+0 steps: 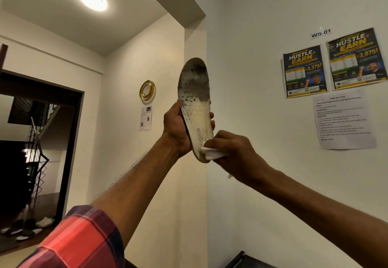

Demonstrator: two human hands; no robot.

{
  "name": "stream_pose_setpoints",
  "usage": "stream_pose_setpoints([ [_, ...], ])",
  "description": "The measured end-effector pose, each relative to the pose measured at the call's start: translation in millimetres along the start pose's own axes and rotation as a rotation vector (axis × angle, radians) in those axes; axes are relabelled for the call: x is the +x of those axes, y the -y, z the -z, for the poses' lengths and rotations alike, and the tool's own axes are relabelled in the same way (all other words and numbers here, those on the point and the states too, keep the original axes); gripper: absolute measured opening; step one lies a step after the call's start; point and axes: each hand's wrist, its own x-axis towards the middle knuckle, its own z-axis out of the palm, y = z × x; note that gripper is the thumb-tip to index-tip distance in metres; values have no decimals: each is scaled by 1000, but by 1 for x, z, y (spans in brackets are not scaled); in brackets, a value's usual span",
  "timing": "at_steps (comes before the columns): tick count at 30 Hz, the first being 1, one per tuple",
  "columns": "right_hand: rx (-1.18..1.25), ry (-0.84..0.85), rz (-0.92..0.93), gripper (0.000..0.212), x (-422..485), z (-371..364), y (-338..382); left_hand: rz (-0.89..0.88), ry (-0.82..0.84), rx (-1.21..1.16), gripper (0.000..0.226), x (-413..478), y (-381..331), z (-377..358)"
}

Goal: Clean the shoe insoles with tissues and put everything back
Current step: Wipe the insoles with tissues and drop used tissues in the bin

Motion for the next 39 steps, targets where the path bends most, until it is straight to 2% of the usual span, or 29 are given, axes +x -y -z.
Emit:
stream_pose_setpoints([
  [3,-59,54,76,26,-3,-5,5,4,-7,27,66,-1,2,-2],
  [7,-3,-95,-80,27,7,5,-4,-19,-10,-14,64,-1,4,-5],
  [10,-22,-1,59,24,1,-4,3,-16,-26,18,65,1,7,-6],
  [11,-12,-16,74,25,1,-6,1,-19,-31,17,64,0,8,-6],
  [13,41,-114,-44,26,7,-2,-5,-33,-36,0,64,0,9,-5],
  [15,-20,-179,-96,27,10,0,-8,-46,-46,2,63,2,10,-4],
  [19,-52,-56,21,28,8,-6,0,-45,-56,22,62,3,12,-4],
  [23,-67,-185,-123,23,18,6,-10,-47,-41,-10,66,3,12,-3],
  [27,-99,-51,-14,26,16,-1,0,-43,-38,0,65,5,12,-5],
  [31,-92,-206,-112,22,27,9,-9,-65,-45,-30,65,4,13,-4],
  [35,-106,-38,-7,21,24,-3,-1,-83,-56,-6,62,3,12,-7],
  [39,-127,-205,-104,19,34,8,-9,-54,-57,-11,66,1,14,-7],
])
